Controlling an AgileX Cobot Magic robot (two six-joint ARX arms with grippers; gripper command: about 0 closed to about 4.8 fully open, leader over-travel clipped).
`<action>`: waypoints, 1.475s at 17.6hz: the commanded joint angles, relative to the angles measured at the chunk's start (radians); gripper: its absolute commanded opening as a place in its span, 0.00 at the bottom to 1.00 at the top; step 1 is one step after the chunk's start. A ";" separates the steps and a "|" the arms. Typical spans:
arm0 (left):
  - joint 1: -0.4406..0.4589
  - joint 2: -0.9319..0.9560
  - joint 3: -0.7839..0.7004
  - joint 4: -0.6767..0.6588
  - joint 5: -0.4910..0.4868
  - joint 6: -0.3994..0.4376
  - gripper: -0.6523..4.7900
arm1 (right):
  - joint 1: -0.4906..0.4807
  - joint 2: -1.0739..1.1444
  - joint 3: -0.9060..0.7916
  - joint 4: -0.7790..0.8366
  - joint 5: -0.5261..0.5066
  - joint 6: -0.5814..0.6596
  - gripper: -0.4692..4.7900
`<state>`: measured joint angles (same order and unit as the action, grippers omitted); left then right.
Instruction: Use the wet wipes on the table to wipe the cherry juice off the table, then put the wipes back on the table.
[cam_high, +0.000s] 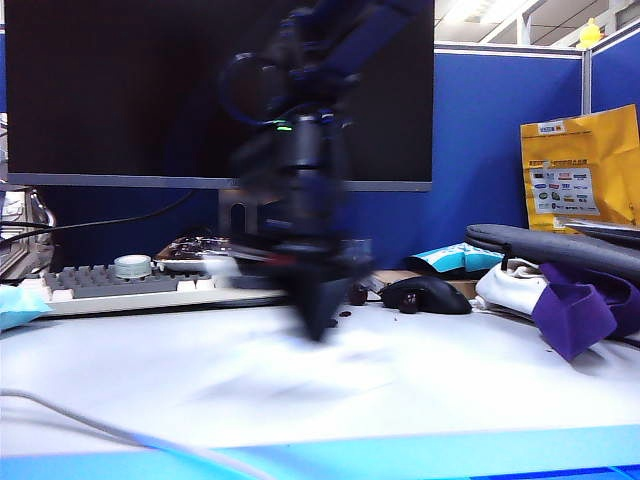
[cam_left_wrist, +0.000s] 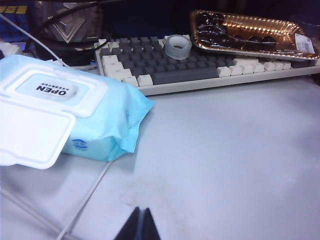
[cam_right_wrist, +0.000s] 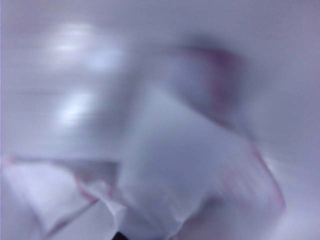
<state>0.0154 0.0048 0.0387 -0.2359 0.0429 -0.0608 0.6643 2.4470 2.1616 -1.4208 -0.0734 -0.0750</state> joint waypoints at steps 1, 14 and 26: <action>0.000 -0.003 -0.006 -0.010 0.003 0.000 0.11 | -0.106 0.042 -0.022 0.041 0.280 0.092 0.08; 0.000 -0.003 -0.006 -0.010 0.003 0.000 0.11 | -0.145 0.042 -0.021 0.164 -0.459 0.009 0.08; 0.000 -0.003 -0.006 -0.010 0.003 0.000 0.11 | -0.053 0.042 -0.021 0.159 0.288 0.046 0.08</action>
<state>0.0154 0.0048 0.0387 -0.2359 0.0429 -0.0608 0.6430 2.4409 2.1666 -1.2060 0.1062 -0.0555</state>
